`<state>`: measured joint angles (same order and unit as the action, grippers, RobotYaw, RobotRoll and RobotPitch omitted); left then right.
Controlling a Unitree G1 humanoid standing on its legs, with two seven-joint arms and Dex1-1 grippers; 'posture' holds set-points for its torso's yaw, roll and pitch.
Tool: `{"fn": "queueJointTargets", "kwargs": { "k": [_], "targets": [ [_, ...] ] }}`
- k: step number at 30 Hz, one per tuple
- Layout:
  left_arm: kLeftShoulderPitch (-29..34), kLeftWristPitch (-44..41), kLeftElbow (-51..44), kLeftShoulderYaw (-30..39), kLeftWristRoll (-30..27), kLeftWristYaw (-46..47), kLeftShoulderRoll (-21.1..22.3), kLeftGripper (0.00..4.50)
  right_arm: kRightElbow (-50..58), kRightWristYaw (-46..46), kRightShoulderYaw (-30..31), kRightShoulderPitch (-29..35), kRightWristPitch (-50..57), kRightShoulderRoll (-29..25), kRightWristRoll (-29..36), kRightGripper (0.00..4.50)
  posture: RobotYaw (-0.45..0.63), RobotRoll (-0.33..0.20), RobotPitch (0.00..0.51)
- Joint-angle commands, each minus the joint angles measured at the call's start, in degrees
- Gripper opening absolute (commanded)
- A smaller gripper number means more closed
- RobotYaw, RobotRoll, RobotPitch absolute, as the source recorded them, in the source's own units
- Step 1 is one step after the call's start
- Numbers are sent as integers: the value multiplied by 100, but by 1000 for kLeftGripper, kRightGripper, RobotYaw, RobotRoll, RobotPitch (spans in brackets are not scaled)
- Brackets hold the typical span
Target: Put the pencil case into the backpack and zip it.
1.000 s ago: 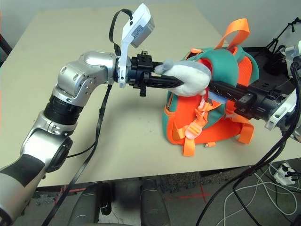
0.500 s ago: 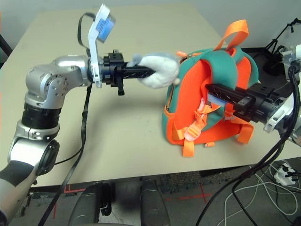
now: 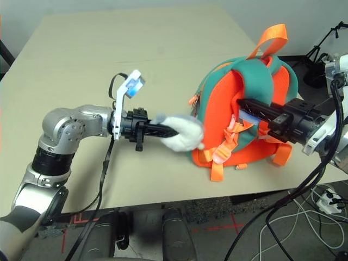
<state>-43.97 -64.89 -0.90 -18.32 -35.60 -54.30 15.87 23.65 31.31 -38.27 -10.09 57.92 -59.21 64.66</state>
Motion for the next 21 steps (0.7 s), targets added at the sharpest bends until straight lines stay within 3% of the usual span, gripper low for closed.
{"fn": "queueJointTargets", "kwargs": {
  "k": [1, 6, 7, 10, 12, 16, 19, 21],
  "targets": [
    [138, 256, 381, -370, 230, -66, -101, 88, 102, -30, -49, 25, 19, 14, 44, 19, -133, 0, 171],
    [169, 523, 598, -309, 360, 85, -361, 88, 139, -103, -44, 31, 74, 21, 110, 19, -133, 0, 168],
    [116, 493, 564, -167, 311, 157, -409, 438, 158, -60, -87, 101, 167, -35, 166, 19, -129, 0, 168],
    [-23, 231, 179, 426, -6, 373, -387, 1393, 305, 255, -578, 671, 806, -323, 576, 1072, -116, 0, 168],
    [12, -116, -264, 772, -315, 374, -142, 2078, 397, 512, -1155, 1180, 1273, -492, 865, 1719, -111, 0, 169],
    [322, -815, -1148, 1283, -893, 140, 945, 3431, 546, 1093, -2868, 2495, 2621, -774, 1069, 2955, -128, 0, 175],
    [612, -1021, -1321, 1742, -1070, 168, 1680, 4403, 364, 1307, -3978, 2860, 3305, -1089, 932, 3852, -147, 0, 174],
    [721, -891, -1167, 1947, -967, 348, 1868, 4500, 142, 1407, -4252, 2815, 3258, -1257, 677, 4476, -145, 0, 167]
  ]
}}
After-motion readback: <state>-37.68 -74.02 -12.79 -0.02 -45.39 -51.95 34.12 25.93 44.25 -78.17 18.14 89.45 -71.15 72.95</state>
